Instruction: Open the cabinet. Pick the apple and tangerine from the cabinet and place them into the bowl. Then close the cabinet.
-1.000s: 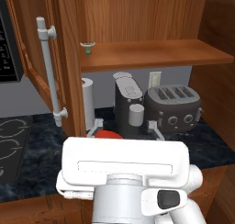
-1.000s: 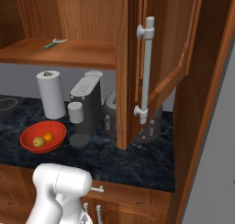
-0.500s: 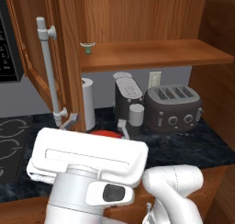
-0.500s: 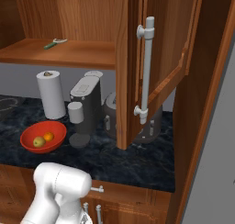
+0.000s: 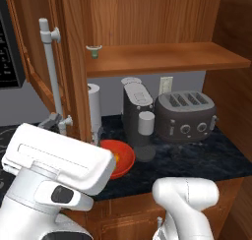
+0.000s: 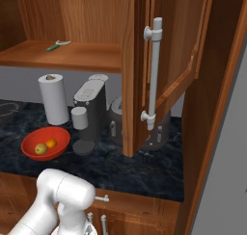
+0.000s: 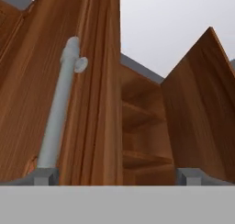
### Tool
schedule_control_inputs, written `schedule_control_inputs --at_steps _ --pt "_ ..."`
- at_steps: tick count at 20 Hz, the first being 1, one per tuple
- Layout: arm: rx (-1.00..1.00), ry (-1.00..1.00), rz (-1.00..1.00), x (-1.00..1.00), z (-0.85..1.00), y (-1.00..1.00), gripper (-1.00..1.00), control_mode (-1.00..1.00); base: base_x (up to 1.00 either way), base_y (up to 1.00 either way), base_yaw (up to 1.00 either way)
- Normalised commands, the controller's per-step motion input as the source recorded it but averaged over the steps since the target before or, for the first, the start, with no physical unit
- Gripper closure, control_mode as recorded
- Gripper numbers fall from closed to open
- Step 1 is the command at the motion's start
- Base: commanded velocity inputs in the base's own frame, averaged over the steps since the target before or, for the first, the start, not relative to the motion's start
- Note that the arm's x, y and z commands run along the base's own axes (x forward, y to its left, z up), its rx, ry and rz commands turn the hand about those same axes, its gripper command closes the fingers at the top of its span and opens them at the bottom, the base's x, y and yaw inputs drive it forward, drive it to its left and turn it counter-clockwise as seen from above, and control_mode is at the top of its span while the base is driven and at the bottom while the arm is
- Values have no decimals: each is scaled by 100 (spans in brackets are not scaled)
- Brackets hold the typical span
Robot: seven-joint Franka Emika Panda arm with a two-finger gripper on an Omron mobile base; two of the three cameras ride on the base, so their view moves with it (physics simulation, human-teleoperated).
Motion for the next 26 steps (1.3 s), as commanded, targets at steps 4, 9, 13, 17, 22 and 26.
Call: schedule_control_inputs --at_steps 4,9,13,17,22,26 --pt "0 4 -8 46 -12 0 -100 -100 0 0 0" --pt "0 4 -7 49 -17 4 -100 -100 0 0 0" --pt "1 4 -2 38 -9 0 -100 -100 0 0 0" --pt "6 2 0 42 -1 -41 -100 -100 0 0 0" --pt "15 1 3 50 -2 -81 -100 -100 0 0 0" --pt "13 0 16 82 -26 -100 -100 -100 0 0 0"
